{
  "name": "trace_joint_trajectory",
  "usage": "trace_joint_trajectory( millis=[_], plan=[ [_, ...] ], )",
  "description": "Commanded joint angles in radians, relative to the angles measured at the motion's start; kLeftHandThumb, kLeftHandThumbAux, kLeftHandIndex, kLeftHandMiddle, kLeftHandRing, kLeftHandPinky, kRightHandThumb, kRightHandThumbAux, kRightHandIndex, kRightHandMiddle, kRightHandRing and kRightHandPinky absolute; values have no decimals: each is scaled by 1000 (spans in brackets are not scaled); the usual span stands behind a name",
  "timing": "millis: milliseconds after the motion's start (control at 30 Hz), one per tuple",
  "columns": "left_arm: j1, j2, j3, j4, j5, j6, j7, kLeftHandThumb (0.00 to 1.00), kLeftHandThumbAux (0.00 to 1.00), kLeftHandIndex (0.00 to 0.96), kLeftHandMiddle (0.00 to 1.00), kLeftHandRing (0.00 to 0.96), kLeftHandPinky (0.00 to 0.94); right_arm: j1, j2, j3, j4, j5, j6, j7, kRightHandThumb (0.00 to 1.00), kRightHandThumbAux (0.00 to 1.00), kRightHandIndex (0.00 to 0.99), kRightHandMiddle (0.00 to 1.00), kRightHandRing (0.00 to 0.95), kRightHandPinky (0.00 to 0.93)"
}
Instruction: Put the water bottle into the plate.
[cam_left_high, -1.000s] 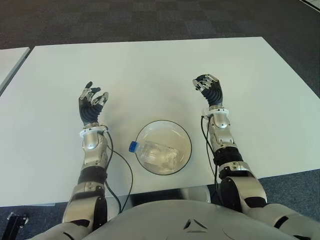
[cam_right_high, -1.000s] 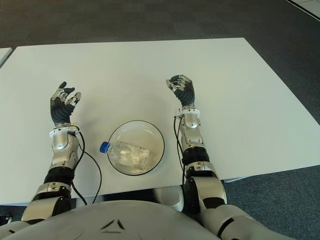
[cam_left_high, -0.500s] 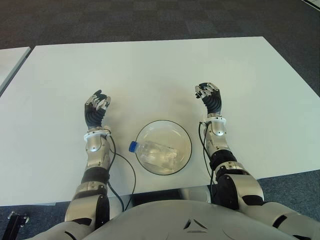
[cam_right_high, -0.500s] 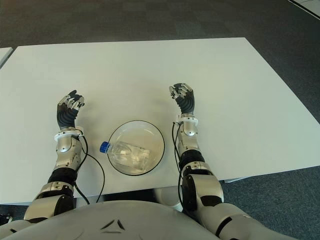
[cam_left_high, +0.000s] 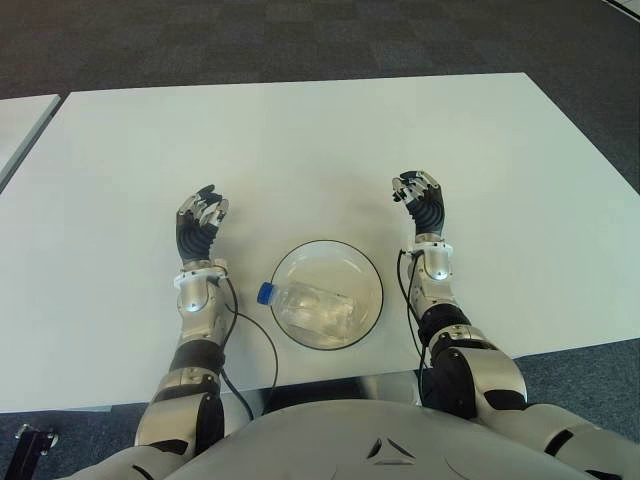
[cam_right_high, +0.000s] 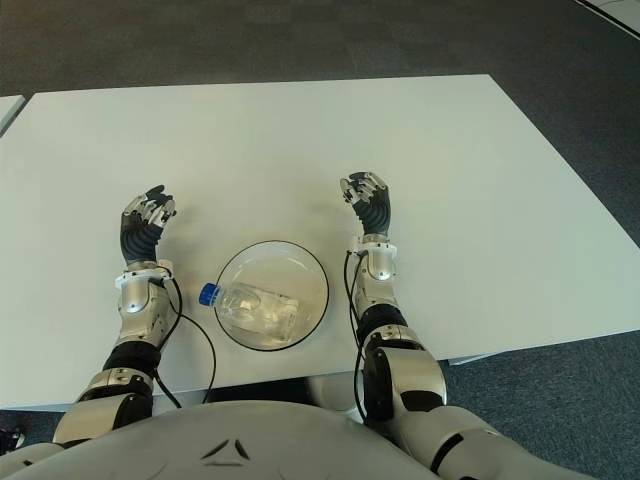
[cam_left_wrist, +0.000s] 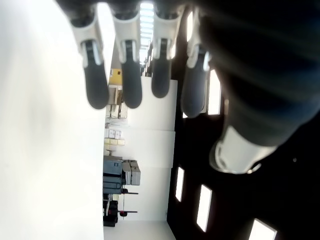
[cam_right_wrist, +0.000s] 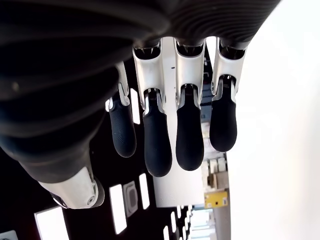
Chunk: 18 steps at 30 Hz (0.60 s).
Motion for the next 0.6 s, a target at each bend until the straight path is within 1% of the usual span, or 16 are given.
trace_joint_trajectory(
  millis=[33,133,233,467,600],
  plan=[
    [10,-8,-9,51,19,-46,-19,691,719,427,531,515,495,-9,7,-9,44,11,-25,5,693,731,433,611,592,583],
    [7,-9,-13,70,30,-82,-22,692,719,428,529,517,507,-10,8,-10,60,11,-35,9,692,732,433,610,591,583],
    [3,-4,-18,84,42,-103,-23,693,719,429,526,518,512,-12,8,-13,70,16,-42,17,691,732,433,609,589,579],
    [-7,10,-30,105,72,-123,-7,695,718,430,517,516,508,-23,7,-25,99,21,-40,31,689,732,432,606,586,574],
    [-12,17,-34,107,91,-134,4,694,717,431,514,508,492,-35,2,-29,119,16,-36,22,688,733,432,606,585,575]
  ],
)
